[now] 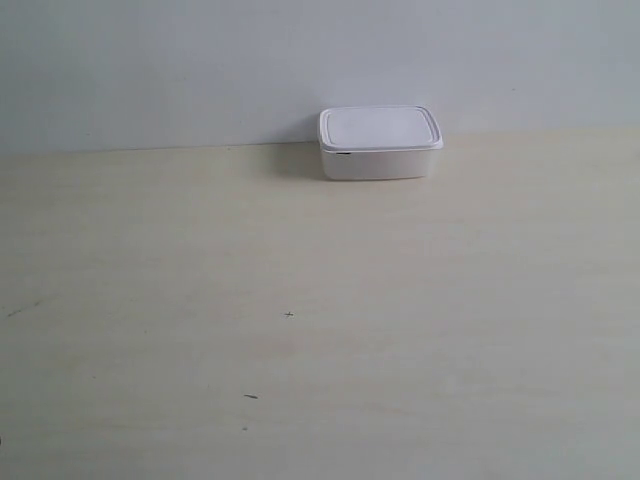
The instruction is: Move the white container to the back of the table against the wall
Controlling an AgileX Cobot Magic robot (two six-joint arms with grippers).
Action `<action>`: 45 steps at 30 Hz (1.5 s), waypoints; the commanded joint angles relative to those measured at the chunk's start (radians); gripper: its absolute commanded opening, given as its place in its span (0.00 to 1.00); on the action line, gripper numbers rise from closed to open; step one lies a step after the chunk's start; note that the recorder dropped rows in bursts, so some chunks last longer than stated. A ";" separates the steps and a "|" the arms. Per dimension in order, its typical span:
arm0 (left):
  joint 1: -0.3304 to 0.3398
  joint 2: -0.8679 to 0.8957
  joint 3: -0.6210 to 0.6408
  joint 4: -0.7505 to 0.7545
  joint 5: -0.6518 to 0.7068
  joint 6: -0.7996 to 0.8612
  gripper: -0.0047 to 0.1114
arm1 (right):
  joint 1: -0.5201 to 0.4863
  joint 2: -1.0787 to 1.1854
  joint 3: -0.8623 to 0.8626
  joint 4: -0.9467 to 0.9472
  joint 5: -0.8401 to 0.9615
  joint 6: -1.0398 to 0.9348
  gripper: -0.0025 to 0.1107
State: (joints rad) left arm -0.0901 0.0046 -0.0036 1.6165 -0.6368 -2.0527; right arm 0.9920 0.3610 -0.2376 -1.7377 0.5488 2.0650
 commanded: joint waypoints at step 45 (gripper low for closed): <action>0.527 -0.005 0.004 -0.004 -0.005 0.005 0.04 | -0.989 -0.361 0.002 -0.006 -0.002 0.002 0.02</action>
State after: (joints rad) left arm 0.4358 0.0046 -0.0036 1.6165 -0.6368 -2.0527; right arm 0.0129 0.0063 -0.2376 -1.7377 0.5488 2.0668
